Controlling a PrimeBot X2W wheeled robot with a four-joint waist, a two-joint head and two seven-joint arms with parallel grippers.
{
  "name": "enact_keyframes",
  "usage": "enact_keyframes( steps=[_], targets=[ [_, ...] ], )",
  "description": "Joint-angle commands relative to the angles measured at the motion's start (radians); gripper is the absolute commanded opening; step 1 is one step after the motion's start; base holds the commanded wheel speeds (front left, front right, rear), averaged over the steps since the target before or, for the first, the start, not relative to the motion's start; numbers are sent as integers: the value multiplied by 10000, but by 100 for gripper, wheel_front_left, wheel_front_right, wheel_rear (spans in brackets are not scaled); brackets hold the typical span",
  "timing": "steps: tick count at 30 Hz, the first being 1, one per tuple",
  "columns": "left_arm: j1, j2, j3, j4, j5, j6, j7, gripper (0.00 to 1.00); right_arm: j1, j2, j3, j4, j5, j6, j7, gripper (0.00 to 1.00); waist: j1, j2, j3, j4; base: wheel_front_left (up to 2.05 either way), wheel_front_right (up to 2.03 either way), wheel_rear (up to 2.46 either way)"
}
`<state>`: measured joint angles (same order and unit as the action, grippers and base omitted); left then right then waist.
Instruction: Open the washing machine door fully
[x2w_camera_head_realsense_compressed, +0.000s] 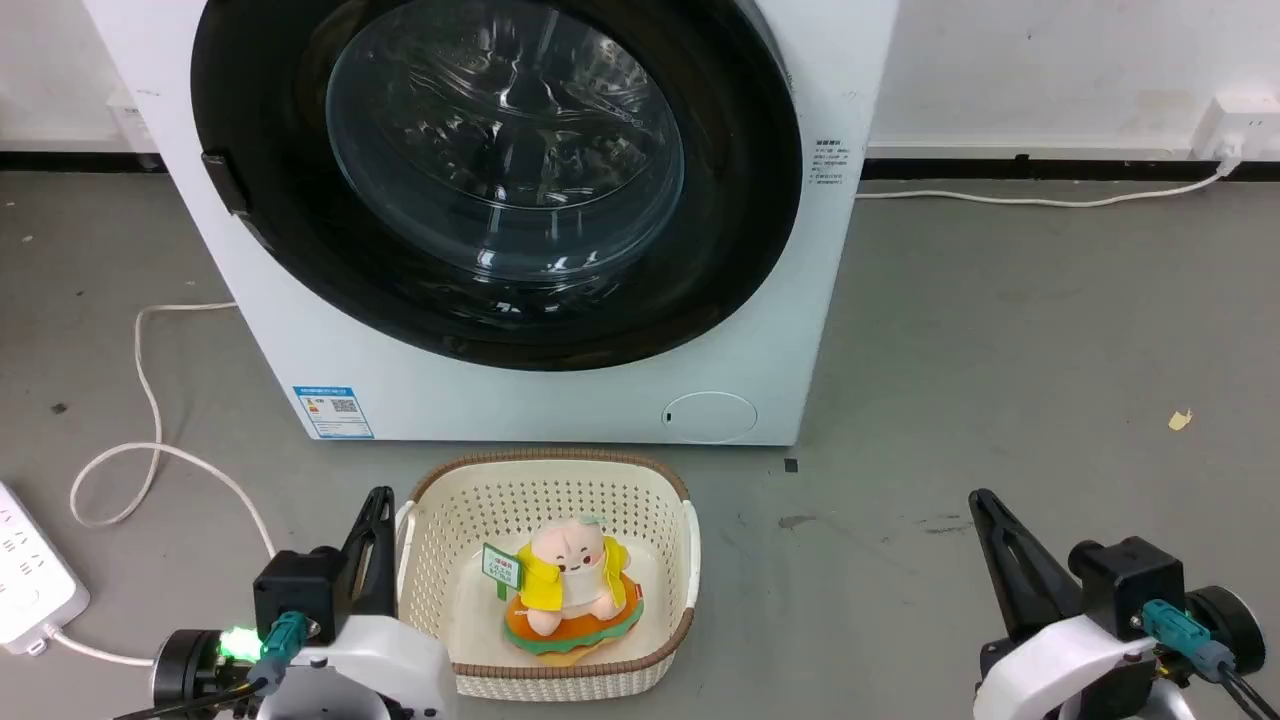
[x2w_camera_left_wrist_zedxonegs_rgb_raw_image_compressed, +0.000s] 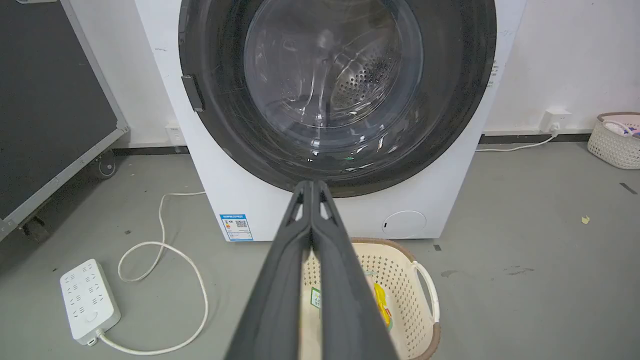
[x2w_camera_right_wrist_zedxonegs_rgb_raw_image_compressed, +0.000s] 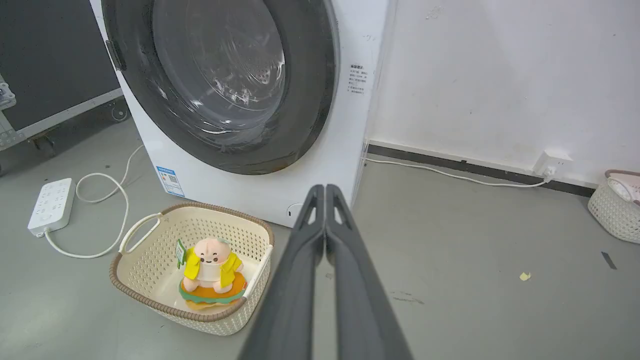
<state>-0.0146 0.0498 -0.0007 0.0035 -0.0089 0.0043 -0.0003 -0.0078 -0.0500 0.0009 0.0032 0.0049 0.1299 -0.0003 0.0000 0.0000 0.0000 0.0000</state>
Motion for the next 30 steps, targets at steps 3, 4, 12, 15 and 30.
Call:
enact_keyframes(
  steps=[3,4,12,15,30],
  targets=[
    [146,4,7,-35,89,-43,3,0,78,-2,-9,-32,-49,8,3,0,0,0,0,0,0,0,0],
    [146,4,7,-35,89,-43,3,0,78,-2,-9,-32,-49,8,3,0,0,0,0,0,0,0,0],
    [146,4,7,-35,89,-43,3,0,78,-2,-9,-32,-49,8,3,0,0,0,0,0,0,0,0],
    [146,4,7,-35,89,-43,3,0,78,-2,-9,-32,-49,8,3,0,0,0,0,0,0,0,0],
    [146,4,7,-35,89,-43,3,0,78,-2,-9,-32,-49,8,3,0,0,0,0,0,0,0,0]
  ],
)
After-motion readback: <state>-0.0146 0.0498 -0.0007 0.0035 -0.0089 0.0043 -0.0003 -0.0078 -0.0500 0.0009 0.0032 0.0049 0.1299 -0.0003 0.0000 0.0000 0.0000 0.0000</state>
